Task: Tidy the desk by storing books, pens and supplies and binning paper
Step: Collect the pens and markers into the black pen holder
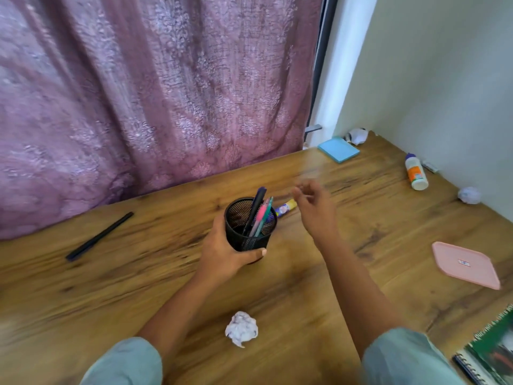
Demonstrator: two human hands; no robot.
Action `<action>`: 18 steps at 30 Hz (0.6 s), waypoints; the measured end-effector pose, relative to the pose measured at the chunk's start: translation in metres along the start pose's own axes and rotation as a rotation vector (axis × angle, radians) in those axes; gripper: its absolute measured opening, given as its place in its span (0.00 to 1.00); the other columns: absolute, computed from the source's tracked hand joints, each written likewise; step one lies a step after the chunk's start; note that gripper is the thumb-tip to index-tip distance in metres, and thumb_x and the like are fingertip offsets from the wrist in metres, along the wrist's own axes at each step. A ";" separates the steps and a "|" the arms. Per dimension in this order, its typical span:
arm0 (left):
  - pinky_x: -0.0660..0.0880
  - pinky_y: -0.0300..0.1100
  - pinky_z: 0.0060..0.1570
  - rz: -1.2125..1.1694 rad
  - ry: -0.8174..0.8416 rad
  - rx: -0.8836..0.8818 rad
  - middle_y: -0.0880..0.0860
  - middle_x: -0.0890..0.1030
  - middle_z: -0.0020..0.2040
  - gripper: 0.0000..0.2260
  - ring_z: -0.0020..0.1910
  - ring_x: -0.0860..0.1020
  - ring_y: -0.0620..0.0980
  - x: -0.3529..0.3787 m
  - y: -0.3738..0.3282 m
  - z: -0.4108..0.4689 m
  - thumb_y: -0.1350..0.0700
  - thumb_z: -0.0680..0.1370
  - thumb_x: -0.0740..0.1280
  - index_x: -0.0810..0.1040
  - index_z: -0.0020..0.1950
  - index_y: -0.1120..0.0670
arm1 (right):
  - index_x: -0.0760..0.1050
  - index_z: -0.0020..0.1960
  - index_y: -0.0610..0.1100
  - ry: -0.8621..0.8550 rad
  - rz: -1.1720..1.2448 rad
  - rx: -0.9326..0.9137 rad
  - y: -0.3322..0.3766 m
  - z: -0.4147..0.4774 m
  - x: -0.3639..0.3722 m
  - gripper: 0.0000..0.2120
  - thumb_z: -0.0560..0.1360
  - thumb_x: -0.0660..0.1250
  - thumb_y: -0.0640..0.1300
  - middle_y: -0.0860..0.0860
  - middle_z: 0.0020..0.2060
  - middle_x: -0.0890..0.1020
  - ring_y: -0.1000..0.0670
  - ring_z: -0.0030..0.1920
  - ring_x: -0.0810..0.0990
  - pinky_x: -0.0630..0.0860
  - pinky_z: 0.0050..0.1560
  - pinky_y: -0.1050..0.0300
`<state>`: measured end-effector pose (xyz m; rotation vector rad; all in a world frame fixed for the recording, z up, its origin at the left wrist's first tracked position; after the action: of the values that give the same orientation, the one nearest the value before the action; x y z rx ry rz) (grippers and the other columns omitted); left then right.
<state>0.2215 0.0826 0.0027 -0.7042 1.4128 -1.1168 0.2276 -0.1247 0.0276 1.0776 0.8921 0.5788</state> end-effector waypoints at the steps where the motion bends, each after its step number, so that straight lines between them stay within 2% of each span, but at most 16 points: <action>1: 0.69 0.32 0.52 0.005 -0.004 -0.012 0.41 0.76 0.58 0.44 0.57 0.74 0.41 -0.008 0.002 -0.003 0.50 0.55 0.83 0.67 0.67 0.48 | 0.77 0.50 0.46 -0.007 0.105 -0.053 0.025 -0.012 0.001 0.03 0.76 0.68 0.42 0.54 0.40 0.80 0.58 0.41 0.78 0.72 0.45 0.63; 3: 0.67 0.24 0.47 0.005 -0.026 -0.031 0.40 0.75 0.56 0.41 0.56 0.74 0.40 -0.025 0.005 -0.008 0.54 0.58 0.83 0.66 0.66 0.47 | 0.75 0.48 0.52 0.088 0.170 -0.176 0.067 -0.040 0.009 0.06 0.75 0.70 0.43 0.55 0.39 0.81 0.61 0.39 0.77 0.72 0.41 0.66; 4: 0.67 0.22 0.45 0.008 -0.041 -0.035 0.37 0.75 0.54 0.40 0.55 0.73 0.40 -0.033 0.006 -0.011 0.55 0.58 0.83 0.66 0.64 0.46 | 0.75 0.46 0.54 0.168 0.143 -0.231 0.080 -0.054 0.018 0.06 0.73 0.71 0.44 0.54 0.39 0.82 0.59 0.40 0.79 0.74 0.41 0.64; 6: 0.67 0.22 0.42 0.023 -0.064 -0.044 0.34 0.73 0.51 0.37 0.52 0.73 0.39 -0.047 0.007 -0.017 0.55 0.59 0.82 0.65 0.61 0.45 | 0.76 0.44 0.52 0.295 0.023 -0.312 0.089 -0.078 0.037 0.04 0.71 0.71 0.47 0.51 0.39 0.83 0.51 0.40 0.80 0.77 0.41 0.54; 8: 0.68 0.23 0.40 0.034 -0.084 -0.057 0.35 0.73 0.48 0.36 0.47 0.73 0.37 -0.060 0.009 -0.022 0.55 0.59 0.82 0.64 0.59 0.45 | 0.76 0.43 0.49 0.352 -0.103 -0.377 0.085 -0.094 0.054 0.05 0.70 0.70 0.48 0.54 0.38 0.81 0.48 0.41 0.79 0.75 0.44 0.55; 11: 0.68 0.21 0.38 0.037 -0.091 -0.071 0.35 0.72 0.46 0.35 0.43 0.71 0.30 -0.076 0.015 -0.032 0.57 0.59 0.82 0.64 0.57 0.45 | 0.75 0.41 0.51 0.374 -0.259 -0.437 0.080 -0.109 0.070 0.03 0.71 0.69 0.49 0.58 0.38 0.79 0.50 0.46 0.76 0.69 0.50 0.59; 14: 0.68 0.22 0.38 0.006 -0.071 -0.086 0.35 0.73 0.47 0.36 0.45 0.72 0.29 -0.086 0.024 -0.041 0.57 0.59 0.82 0.65 0.58 0.46 | 0.74 0.39 0.56 0.390 -0.341 -0.456 0.084 -0.122 0.079 0.04 0.72 0.66 0.50 0.59 0.39 0.79 0.51 0.48 0.76 0.66 0.52 0.62; 16: 0.68 0.24 0.42 -0.025 -0.065 -0.083 0.37 0.74 0.50 0.37 0.48 0.74 0.33 -0.091 0.031 -0.045 0.57 0.59 0.82 0.65 0.60 0.45 | 0.76 0.39 0.54 0.377 -0.302 -0.418 0.085 -0.127 0.078 0.03 0.72 0.66 0.49 0.60 0.40 0.79 0.53 0.48 0.76 0.68 0.51 0.62; 18: 0.70 0.32 0.49 -0.066 -0.075 -0.092 0.40 0.75 0.53 0.38 0.53 0.75 0.41 -0.095 0.037 -0.047 0.56 0.58 0.82 0.64 0.60 0.44 | 0.77 0.41 0.53 0.309 -0.216 -0.341 0.083 -0.128 0.072 0.04 0.74 0.67 0.46 0.59 0.41 0.80 0.56 0.48 0.77 0.71 0.49 0.60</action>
<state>0.1989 0.1930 0.0028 -0.8559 1.3925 -1.0704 0.1592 0.0268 0.0558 0.5831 1.1146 0.6976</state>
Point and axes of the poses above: each hand's wrist, its own z-axis towards the middle knuckle, its own x-axis out of the palm, y = z × x, the point moved 2 cm from there along z, towards the middle knuckle
